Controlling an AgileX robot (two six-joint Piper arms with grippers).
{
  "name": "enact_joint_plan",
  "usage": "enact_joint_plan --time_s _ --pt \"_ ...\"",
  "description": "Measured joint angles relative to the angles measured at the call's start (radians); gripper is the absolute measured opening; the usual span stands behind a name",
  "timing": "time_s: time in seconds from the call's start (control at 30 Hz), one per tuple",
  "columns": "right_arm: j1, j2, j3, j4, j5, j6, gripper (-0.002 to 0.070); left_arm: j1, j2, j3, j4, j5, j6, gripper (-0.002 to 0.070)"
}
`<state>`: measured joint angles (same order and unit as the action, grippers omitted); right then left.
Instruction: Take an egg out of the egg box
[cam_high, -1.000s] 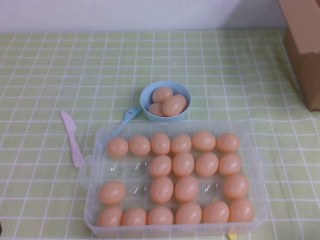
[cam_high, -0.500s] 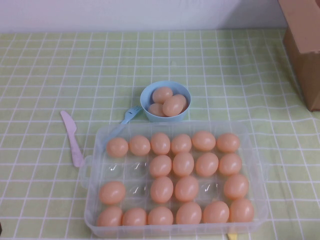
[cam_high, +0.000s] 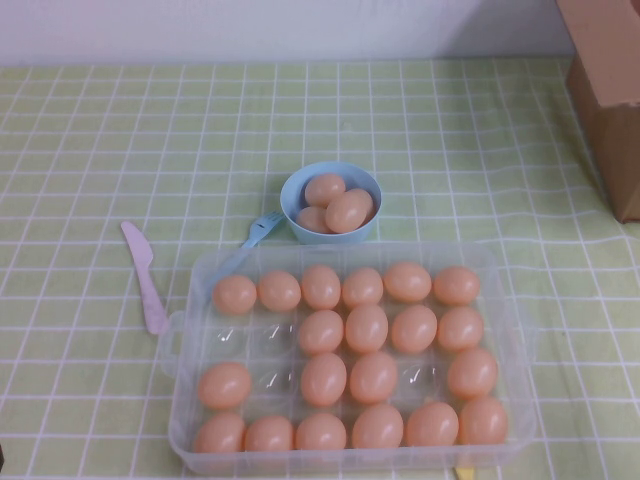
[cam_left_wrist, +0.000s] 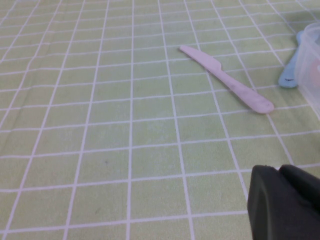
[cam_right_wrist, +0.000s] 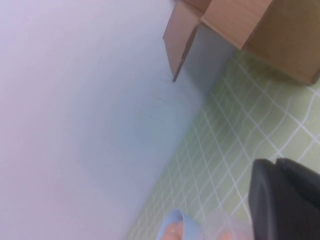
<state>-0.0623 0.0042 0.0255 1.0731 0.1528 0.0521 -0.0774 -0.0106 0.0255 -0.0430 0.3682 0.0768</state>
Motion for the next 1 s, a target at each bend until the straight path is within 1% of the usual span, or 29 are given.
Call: enact_joint_plan --time_s 0.07,0.37,0.5,0.57,0.67,0.83,0.93,1.0 --pt "0.000 0.000 0.000 0.037 -0.022 0.000 -0.0017 0.000 0.000 0.000 0.000 0.000 0.000 -0.0005" --pt "0.000 0.000 0.000 0.049 -0.014 -0.110 -0.0017 0.000 0.000 0.000 -0.002 0.000 0.000 -0.0004" --pt "0.000 0.000 0.000 0.049 0.011 -0.224 -0.0017 0.000 0.000 0.000 -0.002 0.000 0.000 -0.0004" --pt "0.000 0.015 -0.006 0.047 0.062 -0.287 -0.0017 0.000 0.000 0.000 -0.002 0.000 0.000 -0.0004" --pt "0.000 0.114 -0.084 -0.016 0.159 -0.371 -0.0017 0.000 0.000 0.000 -0.002 0.000 0.000 -0.0004" --pt "0.000 0.378 -0.329 -0.198 0.274 -0.525 -0.0017 0.000 0.000 0.000 -0.002 0.000 0.000 -0.0004" --pt "0.000 0.531 -0.446 -0.201 0.292 -0.610 -0.0017 0.000 0.000 0.000 -0.002 0.000 0.000 -0.0004" --pt "0.000 0.614 -0.498 -0.165 0.281 -0.630 -0.0017 0.000 0.000 0.000 -0.002 0.000 0.000 -0.0004"
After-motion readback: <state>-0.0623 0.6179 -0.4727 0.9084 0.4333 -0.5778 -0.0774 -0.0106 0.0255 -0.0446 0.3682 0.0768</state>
